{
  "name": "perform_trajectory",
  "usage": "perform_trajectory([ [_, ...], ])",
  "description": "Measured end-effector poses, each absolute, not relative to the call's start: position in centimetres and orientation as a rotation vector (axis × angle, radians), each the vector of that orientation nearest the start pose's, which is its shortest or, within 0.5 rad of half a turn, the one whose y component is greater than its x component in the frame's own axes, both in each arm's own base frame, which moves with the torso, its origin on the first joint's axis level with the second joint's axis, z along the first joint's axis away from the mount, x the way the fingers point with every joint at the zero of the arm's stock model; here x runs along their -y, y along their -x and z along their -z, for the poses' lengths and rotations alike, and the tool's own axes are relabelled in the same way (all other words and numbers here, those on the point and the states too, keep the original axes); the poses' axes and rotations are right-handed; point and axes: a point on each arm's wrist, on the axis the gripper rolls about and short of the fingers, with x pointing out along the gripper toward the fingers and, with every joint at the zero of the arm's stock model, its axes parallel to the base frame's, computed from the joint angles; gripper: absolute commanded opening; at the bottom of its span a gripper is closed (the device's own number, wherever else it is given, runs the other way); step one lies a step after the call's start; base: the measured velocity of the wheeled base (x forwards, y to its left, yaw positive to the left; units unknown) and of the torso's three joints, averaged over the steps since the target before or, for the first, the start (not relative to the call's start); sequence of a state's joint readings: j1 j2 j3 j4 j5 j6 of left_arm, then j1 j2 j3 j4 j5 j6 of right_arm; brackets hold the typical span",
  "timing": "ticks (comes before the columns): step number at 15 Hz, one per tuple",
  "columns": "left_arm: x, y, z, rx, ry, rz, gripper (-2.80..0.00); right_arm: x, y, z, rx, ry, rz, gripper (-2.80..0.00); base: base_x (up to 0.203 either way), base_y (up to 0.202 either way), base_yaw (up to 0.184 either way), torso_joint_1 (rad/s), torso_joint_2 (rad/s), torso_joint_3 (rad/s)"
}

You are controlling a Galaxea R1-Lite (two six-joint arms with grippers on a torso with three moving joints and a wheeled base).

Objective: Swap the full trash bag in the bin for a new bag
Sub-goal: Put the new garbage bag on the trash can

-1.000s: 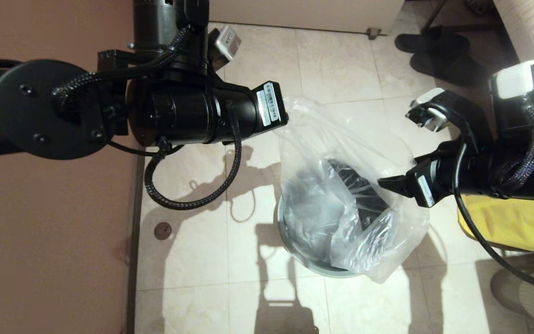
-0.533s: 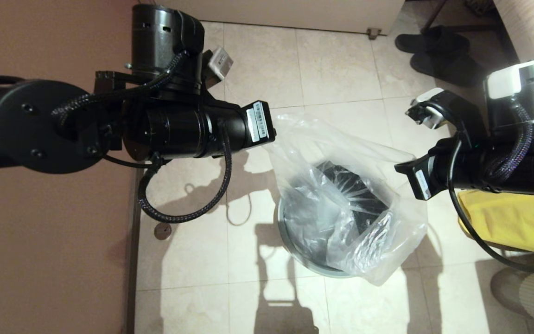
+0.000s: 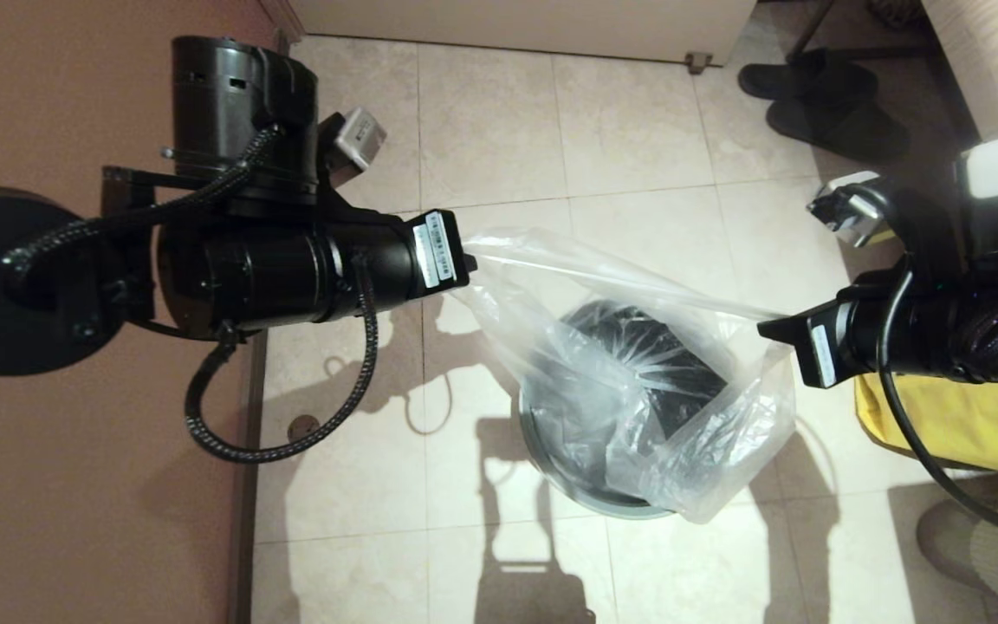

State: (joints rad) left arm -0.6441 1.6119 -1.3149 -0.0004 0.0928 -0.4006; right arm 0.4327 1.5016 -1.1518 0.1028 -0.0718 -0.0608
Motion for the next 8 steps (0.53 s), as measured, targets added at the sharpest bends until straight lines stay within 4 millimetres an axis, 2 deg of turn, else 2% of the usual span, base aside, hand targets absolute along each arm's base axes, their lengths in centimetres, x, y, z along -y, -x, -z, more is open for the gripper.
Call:
perform_trajectory([
  [4, 16.6, -22.5, -29.0, -0.384, 0.266, 0.482, -2.80, -13.5, -22.4, -25.7, -0.506, 0.123, -0.455, -2.80, 0.000, 0.000, 0.000, 0.000, 0.00, 0.000],
  [6, 16.5, -22.4, -29.1, -0.376, 0.266, 0.484, -2.80, -14.2, -22.8, -25.0, -0.535, 0.086, -0.472, -2.80, 0.000, 0.000, 0.000, 0.000, 0.00, 0.000],
  [8, 16.6, -22.9, -29.1, -0.374, 0.261, 0.478, -2.80, -14.0, -23.9, -24.8, -0.531, 0.029, -0.500, -2.80, 0.000, 0.000, 0.000, 0.000, 0.00, 0.000],
])
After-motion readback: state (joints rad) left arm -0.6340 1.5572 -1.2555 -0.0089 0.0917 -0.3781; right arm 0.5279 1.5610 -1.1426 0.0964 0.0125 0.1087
